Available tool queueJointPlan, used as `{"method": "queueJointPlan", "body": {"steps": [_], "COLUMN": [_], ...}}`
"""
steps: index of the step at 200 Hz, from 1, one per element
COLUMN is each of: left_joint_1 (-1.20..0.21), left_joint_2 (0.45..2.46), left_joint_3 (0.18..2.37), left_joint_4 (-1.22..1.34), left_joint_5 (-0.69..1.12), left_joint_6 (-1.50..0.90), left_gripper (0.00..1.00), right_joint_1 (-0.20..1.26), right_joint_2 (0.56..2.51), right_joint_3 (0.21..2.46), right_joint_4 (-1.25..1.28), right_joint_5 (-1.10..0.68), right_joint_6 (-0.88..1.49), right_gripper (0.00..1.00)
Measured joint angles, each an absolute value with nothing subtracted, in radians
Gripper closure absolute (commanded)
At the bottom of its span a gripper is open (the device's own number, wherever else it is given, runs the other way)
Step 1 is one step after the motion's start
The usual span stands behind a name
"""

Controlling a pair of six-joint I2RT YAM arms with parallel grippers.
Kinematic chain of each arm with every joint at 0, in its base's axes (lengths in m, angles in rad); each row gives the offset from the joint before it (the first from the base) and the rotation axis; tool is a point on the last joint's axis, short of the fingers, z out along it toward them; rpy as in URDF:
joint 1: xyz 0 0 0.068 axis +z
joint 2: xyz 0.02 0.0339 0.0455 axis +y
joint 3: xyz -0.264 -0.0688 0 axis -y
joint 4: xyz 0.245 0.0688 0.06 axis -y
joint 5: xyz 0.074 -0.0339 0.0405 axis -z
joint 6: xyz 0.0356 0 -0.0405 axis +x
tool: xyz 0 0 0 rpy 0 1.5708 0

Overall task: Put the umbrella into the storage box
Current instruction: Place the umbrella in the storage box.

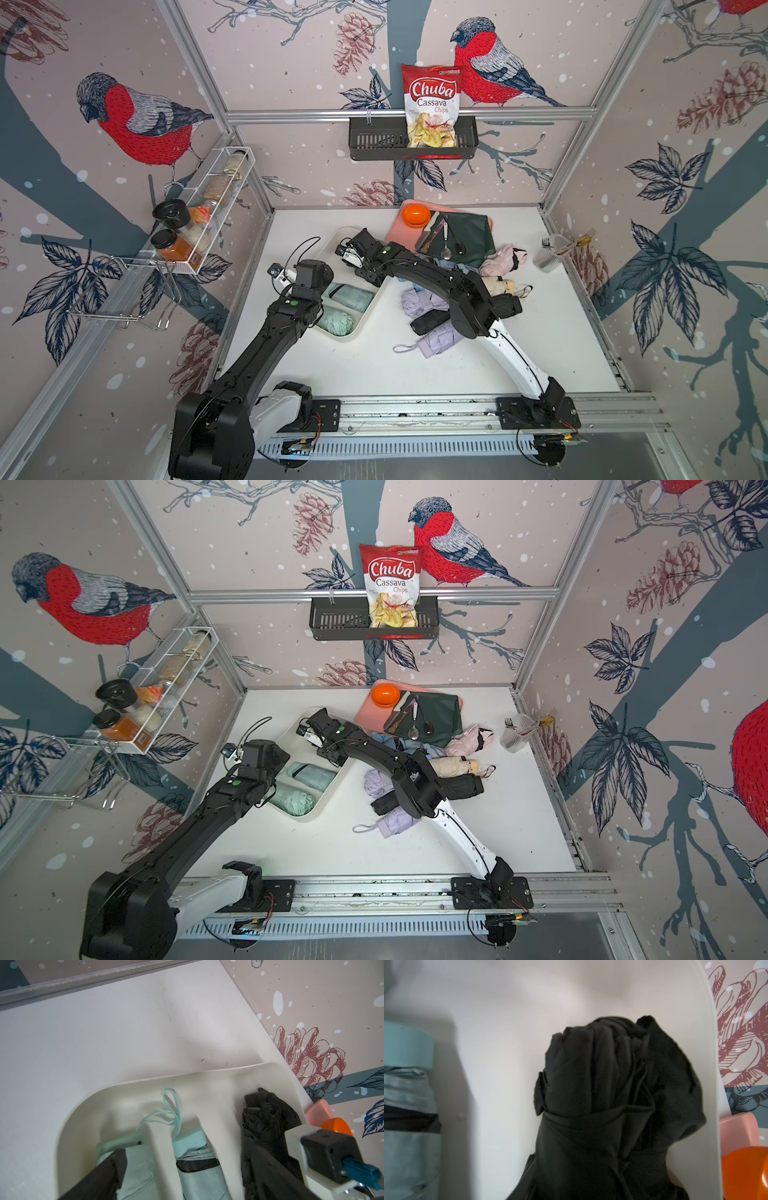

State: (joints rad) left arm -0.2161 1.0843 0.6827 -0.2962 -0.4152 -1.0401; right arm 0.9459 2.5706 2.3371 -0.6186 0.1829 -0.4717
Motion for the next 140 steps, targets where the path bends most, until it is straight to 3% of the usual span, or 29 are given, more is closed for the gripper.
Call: {"method": "queueJointPlan", "body": {"steps": [36,94,113,140], "left_joint_1": [-0.216,-0.216,-0.216,-0.216], "left_joint_2": [1.095,1.126,1.135,1.145], "left_joint_3": [0.683,0.699,0.709,0.715], "left_joint_4": [-0.295,-0.279,-0.268,-0.263], "left_joint_5": [-0.395,-0.373,-0.365,-0.346], "left_joint_6": [-1.040,-1.038,-1.028,-1.019], "left_gripper": [0.03,0.03,0.03,0.03], "right_joint_1": [0.942,0.939,0.939,0.939], "right_joint_2": [2.563,2.508,2.481,2.454], "right_joint_3": [2.336,2.306,2.280,2.244], "right_joint_4": [-0.611,-0.589,-0.578,-0.552], "right_joint_5": [0.196,0.190,0.168,0.130], "right_joint_6": [-0.466,-0.443,-0.439,-0.438], "right_gripper": [0.31,0.25,0.27,0.39]}}
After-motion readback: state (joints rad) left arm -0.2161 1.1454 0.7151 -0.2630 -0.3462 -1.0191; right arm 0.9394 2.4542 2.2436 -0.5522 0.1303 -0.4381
